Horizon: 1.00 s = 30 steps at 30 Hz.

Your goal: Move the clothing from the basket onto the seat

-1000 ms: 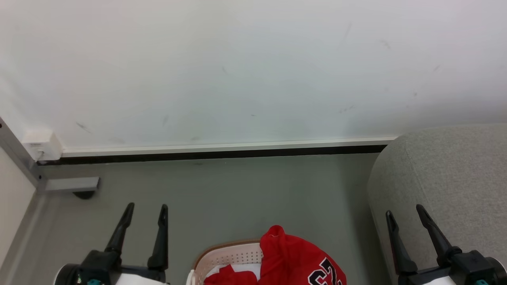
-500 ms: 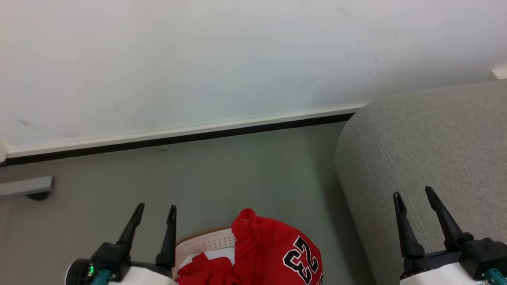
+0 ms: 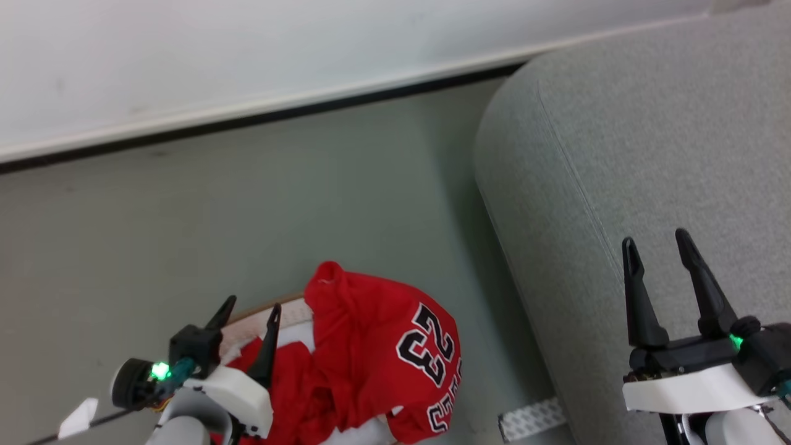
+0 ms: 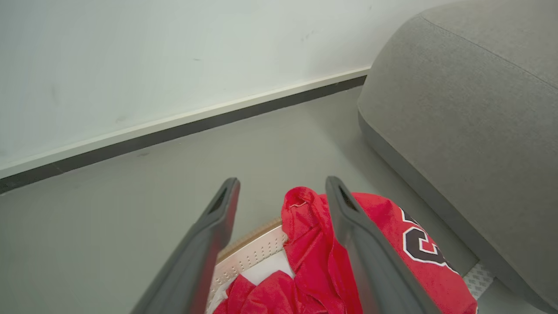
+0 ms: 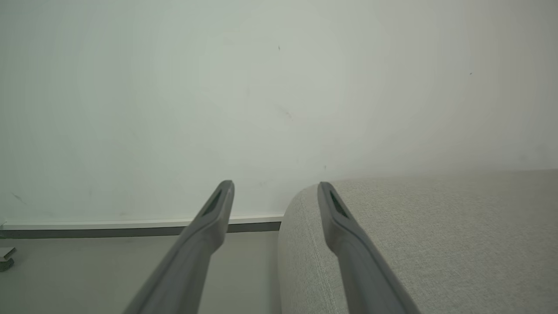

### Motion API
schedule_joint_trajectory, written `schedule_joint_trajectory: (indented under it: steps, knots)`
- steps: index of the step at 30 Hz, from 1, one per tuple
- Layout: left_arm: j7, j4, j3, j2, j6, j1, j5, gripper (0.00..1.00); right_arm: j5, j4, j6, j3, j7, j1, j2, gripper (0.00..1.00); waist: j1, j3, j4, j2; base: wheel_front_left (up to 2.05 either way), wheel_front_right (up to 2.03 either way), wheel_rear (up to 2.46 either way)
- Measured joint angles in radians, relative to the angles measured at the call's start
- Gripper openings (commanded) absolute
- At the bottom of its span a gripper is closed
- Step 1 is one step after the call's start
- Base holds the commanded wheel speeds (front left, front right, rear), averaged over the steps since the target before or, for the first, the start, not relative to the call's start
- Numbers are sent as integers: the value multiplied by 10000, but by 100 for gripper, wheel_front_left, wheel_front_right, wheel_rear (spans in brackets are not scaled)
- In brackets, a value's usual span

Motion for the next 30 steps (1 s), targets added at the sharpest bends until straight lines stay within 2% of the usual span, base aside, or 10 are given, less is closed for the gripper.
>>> schedule_joint_trajectory:
  steps: [7, 15, 30]
  knots:
    - [1231, 2364, -585, 316, -151, -1383, 113, 100, 174, -207, 0, 96, 2, -601, 71, 100, 0, 1128, -497, 0, 0, 0, 0]
    - [2468, 4410, -1488, 533, -222, -2732, 414, 100, 280, -433, 0, 155, 0, -1229, 111, 100, 1, 2289, -923, 0, 0, 0, 0]
    - [4293, 6627, -3298, 1003, -261, -4359, 1225, 100, 899, -993, 0, 10, 2, -2057, 128, 100, 0, 4232, -1491, 0, 0, 0, 0]
